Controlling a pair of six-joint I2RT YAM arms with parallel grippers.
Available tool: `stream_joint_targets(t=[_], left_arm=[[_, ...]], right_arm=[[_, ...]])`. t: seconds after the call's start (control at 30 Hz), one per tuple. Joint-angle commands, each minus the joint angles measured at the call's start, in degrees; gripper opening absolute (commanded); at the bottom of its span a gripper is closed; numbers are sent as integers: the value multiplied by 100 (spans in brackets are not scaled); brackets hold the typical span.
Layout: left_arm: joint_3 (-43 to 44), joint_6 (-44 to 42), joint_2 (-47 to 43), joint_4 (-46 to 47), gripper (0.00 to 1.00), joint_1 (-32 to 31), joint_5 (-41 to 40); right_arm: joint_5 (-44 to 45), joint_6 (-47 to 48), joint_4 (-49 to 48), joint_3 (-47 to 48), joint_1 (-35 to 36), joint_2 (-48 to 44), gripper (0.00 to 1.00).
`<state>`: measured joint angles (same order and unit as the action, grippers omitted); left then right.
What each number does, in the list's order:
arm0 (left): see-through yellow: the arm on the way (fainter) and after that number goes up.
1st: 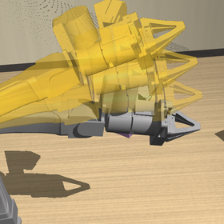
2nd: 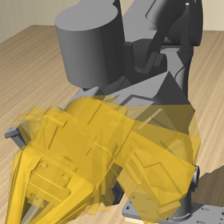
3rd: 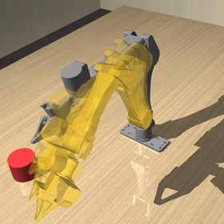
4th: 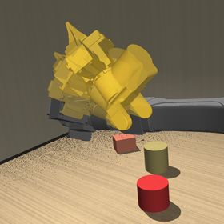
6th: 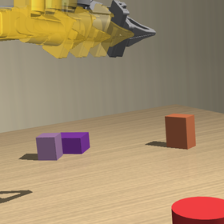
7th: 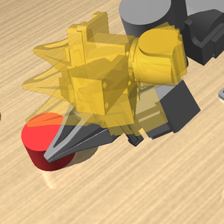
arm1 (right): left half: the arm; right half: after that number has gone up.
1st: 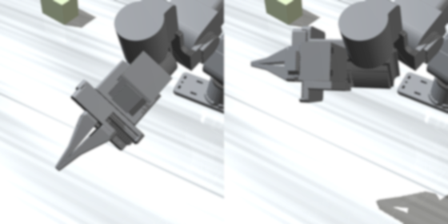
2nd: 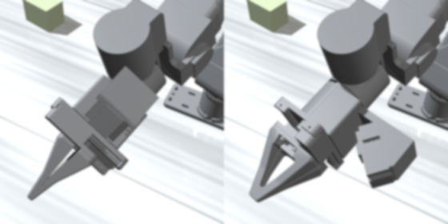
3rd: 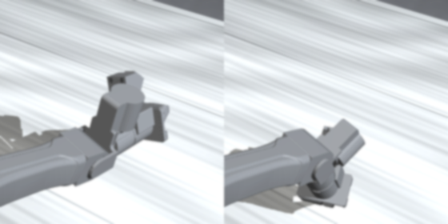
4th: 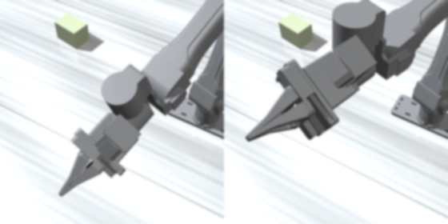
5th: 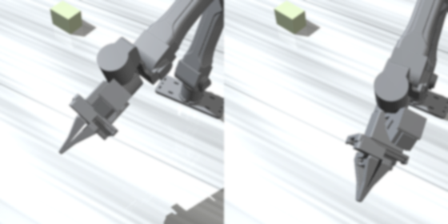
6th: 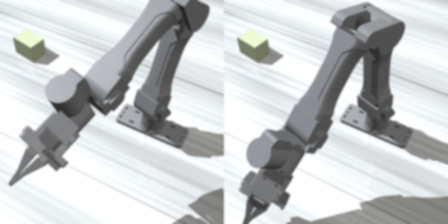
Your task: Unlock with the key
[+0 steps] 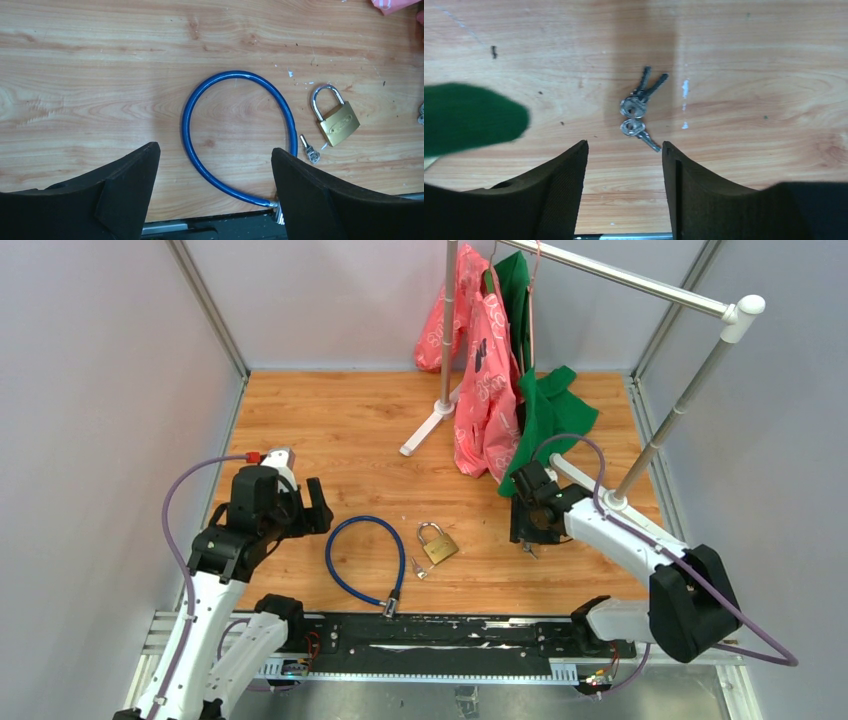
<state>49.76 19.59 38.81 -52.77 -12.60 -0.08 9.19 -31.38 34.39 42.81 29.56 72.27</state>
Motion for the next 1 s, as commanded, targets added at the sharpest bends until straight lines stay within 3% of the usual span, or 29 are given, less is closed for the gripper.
stream_joint_targets(t=[0.0, 0.13, 0.27, 0.57, 0.97], left_arm=[[-9, -122, -66, 69, 87, -41, 155], [-19, -115, -101, 88, 87, -41, 166], [-35, -123, -143, 91, 87, -41, 178], [-40, -114, -155, 95, 87, -41, 168], [-43, -115, -144, 98, 87, -41, 156]], right_arm=[[114, -276, 360, 48, -311, 92, 62], [-350, -234, 16, 27, -570, 246, 62], [-507, -346, -113, 101, -617, 593, 56], [-493, -423, -409, -2, -773, 889, 42], [-299, -357, -539, -53, -803, 1113, 35]])
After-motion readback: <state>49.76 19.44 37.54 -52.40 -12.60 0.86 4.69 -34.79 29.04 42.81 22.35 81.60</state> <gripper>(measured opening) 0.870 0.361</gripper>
